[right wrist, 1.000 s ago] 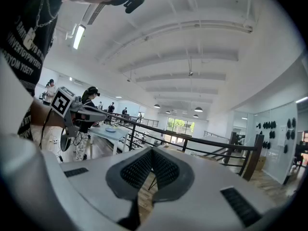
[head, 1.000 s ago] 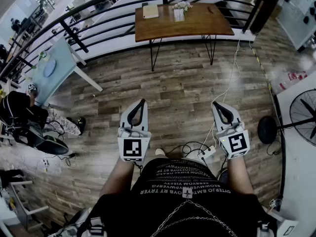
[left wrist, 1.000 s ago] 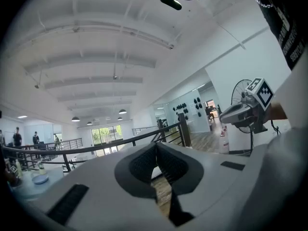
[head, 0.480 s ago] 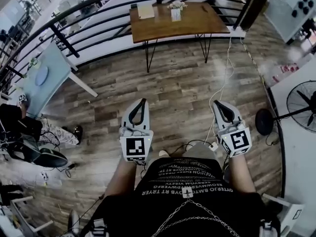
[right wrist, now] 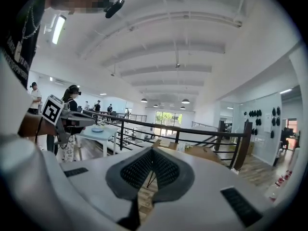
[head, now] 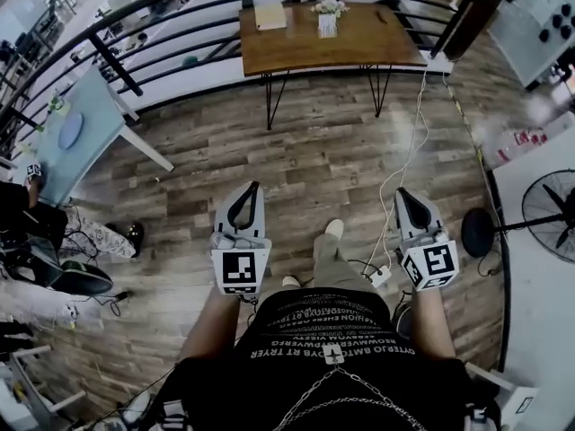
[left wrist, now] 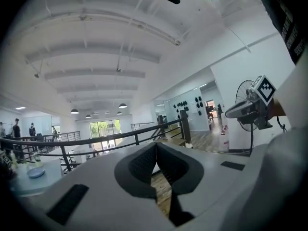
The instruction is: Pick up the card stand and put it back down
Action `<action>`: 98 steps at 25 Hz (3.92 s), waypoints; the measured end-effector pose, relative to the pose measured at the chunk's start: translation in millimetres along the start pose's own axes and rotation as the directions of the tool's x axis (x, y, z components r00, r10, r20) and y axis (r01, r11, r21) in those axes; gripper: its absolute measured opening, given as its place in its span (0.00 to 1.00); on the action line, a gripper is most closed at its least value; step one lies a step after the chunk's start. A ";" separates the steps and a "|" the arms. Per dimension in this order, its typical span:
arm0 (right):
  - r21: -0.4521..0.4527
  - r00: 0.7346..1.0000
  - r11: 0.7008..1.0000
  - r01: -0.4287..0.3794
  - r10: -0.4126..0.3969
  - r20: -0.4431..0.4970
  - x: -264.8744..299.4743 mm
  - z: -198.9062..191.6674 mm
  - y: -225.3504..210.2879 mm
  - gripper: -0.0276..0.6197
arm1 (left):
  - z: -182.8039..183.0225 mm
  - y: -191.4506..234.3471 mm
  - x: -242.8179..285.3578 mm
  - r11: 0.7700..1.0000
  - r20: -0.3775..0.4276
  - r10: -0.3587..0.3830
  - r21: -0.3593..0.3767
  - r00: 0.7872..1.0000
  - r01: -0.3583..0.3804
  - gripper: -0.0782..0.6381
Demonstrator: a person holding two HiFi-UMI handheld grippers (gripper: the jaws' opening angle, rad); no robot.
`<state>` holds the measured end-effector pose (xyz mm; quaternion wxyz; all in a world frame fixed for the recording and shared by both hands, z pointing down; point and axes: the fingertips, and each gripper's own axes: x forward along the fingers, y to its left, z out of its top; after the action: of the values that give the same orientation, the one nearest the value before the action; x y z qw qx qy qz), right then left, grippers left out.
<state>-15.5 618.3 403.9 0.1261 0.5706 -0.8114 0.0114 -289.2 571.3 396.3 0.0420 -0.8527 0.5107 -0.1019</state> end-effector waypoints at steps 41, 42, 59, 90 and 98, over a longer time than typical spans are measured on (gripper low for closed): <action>0.041 0.957 0.956 -0.290 0.290 0.002 214.7 -4.3 -214.1 0.07 | 41.7 -39.1 306.3 0.999 -0.071 0.026 -0.017 0.997 -0.027 0.15; 0.046 0.956 0.955 -0.294 0.294 0.001 218.5 -4.8 -213.9 0.07 | 38.4 -37.7 307.0 0.999 -0.078 0.024 -0.019 0.997 -0.026 0.15; 0.076 0.963 0.961 -0.267 0.269 -0.015 319.6 12.6 -231.4 0.07 | 32.6 16.4 401.4 0.999 -0.107 -0.041 -0.014 0.993 0.040 0.15; -0.010 0.991 0.991 -0.132 0.132 -0.030 494.2 83.5 -229.0 0.07 | 29.1 164.5 539.1 0.987 -0.045 -0.156 -0.033 0.987 0.154 0.15; 0.007 0.990 0.994 -0.110 0.110 -0.085 504.5 73.8 -233.3 0.07 | 19.3 166.3 554.2 0.980 -0.054 -0.197 -0.049 0.979 0.195 0.15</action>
<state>27.0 59.3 413.1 0.1592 0.5242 -0.8355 0.0439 -174.8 4.3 420.8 -0.0017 -0.8962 0.4272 -0.1194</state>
